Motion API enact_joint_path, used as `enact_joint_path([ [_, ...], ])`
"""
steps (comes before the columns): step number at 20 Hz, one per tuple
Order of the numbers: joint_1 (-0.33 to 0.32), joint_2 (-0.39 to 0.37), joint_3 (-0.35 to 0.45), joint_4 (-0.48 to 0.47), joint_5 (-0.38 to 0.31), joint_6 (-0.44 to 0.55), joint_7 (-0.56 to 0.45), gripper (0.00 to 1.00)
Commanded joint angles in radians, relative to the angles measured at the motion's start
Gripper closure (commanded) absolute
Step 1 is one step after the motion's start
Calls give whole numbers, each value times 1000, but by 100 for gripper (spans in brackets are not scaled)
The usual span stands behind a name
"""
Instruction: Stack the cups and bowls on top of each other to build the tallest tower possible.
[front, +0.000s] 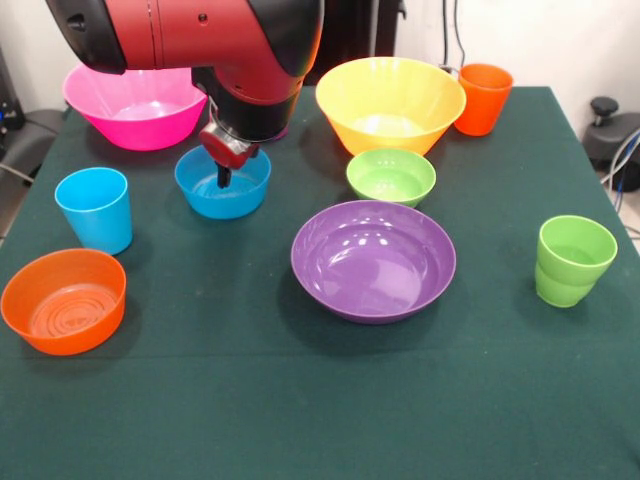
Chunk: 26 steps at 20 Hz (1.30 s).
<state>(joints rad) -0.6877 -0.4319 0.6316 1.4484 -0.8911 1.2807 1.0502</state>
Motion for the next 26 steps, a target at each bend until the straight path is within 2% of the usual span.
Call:
enact_joint_path([
  [1,31,3,-24,-36,-31,78,-259,0],
  [17,32,-1,-22,-33,-28,81,-257,0],
  [21,28,-22,13,-44,48,133,-250,0],
  [24,0,-41,83,-28,154,89,-209,0],
  [26,2,-45,105,-40,195,67,-180,0],
])
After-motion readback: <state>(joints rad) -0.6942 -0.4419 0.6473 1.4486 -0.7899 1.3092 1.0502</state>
